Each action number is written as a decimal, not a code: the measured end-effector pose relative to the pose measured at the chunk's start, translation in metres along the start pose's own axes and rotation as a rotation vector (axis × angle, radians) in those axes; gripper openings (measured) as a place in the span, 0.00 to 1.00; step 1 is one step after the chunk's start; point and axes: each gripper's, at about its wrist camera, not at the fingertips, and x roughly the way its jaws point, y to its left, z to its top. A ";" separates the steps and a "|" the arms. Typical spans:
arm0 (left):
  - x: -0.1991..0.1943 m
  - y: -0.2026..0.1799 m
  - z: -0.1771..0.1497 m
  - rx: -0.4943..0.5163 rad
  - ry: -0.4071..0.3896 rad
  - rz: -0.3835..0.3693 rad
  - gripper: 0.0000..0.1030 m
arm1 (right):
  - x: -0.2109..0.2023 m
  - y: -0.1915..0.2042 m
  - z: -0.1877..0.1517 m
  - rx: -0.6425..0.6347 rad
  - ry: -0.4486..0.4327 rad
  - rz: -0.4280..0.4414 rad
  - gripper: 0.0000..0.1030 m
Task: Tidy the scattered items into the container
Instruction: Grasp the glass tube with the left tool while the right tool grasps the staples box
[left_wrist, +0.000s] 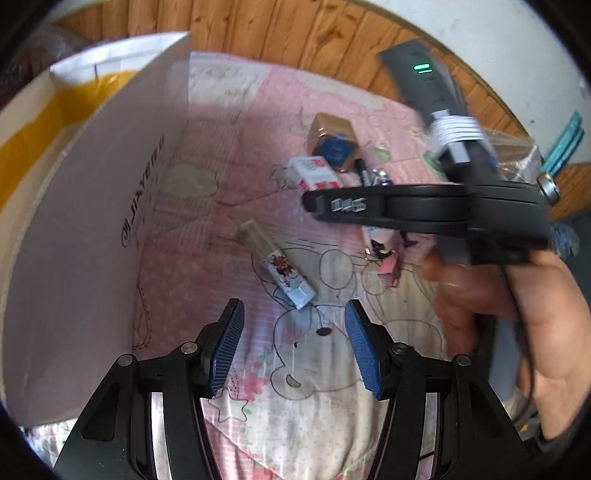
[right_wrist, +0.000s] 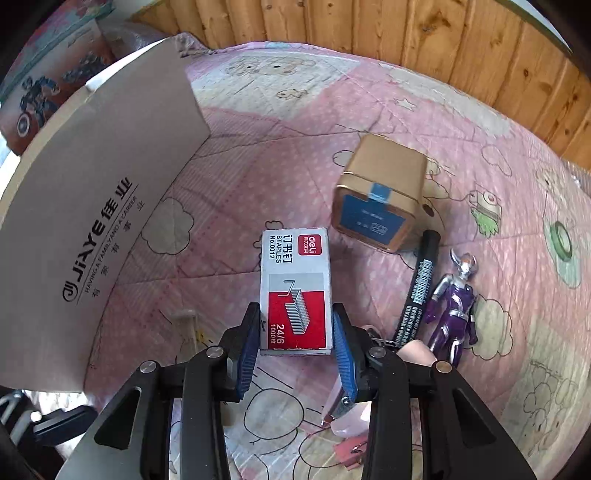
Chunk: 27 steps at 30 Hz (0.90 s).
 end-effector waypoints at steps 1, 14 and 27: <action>0.011 0.002 0.006 -0.027 0.026 -0.004 0.58 | -0.004 -0.008 0.001 0.040 -0.003 0.029 0.38; 0.041 -0.001 0.020 -0.022 -0.021 0.095 0.18 | -0.045 -0.029 0.009 0.178 -0.084 0.169 0.38; -0.005 -0.006 0.014 -0.029 -0.061 0.012 0.17 | -0.088 -0.025 0.005 0.154 -0.152 0.169 0.38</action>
